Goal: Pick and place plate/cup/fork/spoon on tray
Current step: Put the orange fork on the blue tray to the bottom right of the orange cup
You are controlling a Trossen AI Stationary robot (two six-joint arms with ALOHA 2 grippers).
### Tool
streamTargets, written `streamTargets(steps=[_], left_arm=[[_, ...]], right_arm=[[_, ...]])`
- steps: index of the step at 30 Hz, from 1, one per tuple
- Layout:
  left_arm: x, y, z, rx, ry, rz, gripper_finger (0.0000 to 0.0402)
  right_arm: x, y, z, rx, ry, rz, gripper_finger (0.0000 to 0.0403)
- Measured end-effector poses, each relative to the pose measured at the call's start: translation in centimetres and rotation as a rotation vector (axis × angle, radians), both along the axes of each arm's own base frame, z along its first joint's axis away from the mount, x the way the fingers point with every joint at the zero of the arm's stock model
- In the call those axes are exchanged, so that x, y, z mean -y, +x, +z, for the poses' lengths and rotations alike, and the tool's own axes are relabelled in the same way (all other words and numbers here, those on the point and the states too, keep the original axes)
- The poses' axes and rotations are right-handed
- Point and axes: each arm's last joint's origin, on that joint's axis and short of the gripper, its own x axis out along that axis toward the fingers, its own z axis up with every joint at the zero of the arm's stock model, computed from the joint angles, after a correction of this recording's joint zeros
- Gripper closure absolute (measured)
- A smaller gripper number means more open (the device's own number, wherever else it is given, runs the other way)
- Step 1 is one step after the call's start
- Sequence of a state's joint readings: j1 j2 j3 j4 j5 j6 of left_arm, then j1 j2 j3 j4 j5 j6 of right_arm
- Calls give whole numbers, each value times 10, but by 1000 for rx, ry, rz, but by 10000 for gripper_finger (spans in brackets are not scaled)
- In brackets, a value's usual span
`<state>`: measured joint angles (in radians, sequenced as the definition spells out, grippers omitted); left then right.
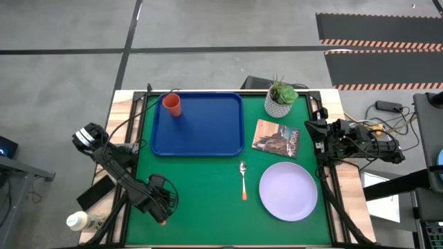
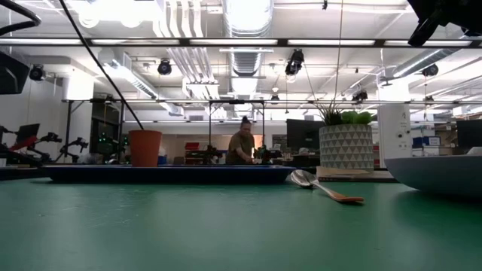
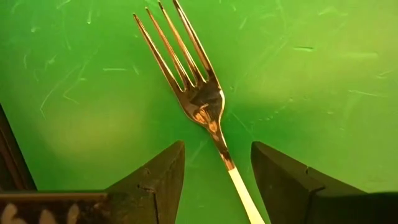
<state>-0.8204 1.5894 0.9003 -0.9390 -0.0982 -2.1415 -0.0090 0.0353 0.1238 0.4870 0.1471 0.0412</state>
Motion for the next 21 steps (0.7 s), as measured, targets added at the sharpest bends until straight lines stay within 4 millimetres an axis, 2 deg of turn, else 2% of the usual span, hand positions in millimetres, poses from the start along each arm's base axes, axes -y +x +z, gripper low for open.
streamTargets(steps=[8, 21], left_arm=[[0, 0, -10, 32, -33, 1, 231], [0, 0, -11, 28, -35, 3, 235]], right_arm=[[0, 0, 0, -2, 0, 0, 385], [0, 0, 0, -2, 0, 0, 385]])
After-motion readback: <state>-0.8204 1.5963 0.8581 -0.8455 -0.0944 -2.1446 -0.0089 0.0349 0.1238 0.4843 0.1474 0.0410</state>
